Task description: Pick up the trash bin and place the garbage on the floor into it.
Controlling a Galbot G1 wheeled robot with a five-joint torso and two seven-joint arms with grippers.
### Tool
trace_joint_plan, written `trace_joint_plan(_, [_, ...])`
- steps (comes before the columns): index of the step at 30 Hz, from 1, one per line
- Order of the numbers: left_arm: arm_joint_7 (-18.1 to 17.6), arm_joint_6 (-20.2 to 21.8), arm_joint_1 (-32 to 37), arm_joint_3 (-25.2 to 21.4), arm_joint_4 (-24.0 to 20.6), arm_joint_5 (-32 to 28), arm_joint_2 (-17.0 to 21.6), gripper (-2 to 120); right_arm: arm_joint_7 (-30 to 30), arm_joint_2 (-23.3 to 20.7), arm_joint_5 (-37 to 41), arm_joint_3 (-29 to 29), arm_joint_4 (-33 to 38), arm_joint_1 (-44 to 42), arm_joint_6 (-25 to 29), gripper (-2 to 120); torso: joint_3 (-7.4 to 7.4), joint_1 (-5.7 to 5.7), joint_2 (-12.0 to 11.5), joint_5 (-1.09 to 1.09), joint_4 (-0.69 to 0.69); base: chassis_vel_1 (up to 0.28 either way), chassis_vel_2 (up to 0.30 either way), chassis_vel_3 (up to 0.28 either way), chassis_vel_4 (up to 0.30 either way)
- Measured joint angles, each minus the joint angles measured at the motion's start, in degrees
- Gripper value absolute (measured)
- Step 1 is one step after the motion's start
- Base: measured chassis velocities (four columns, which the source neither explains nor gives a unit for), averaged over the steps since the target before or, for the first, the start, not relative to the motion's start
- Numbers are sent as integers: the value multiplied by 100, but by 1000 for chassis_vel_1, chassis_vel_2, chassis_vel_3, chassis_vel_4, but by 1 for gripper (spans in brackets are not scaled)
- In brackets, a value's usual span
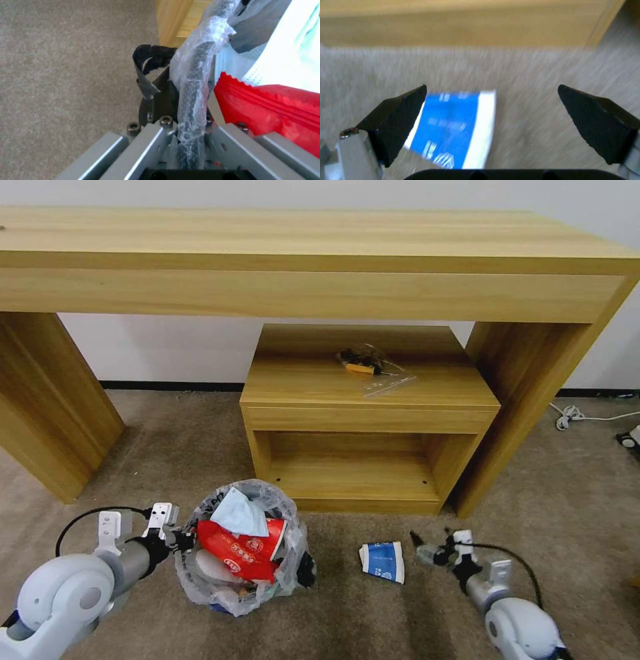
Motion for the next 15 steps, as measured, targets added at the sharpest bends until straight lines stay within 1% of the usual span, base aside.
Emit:
trace_joint_plan(2, [-14, 0, 4, 3, -23, -2, 0, 0, 14, 36, 109, -172, -322, 207, -107, 100, 0, 0, 0, 2, 0, 0, 0, 0, 0])
trace_joint_plan(3, [-14, 0, 4, 3, -23, -2, 0, 0, 14, 36, 109, -172, -322, 207, -107, 100, 0, 0, 0, 2, 0, 0, 0, 0, 0])
trace_joint_plan(6, [-41, 0, 13, 13, -47, -27, -1, 0, -3, 76, 185, -379, -759, 558, -189, 100, 0, 0, 0, 2, -2, 0, 0, 0, 0])
trace_joint_plan(15, [-63, 0, -10, 20, -14, -80, 38, 0, -142, 157, 226, -628, -1377, 1025, -173, 100, 0, 0, 0, 1, -2, 0, 0, 0, 0])
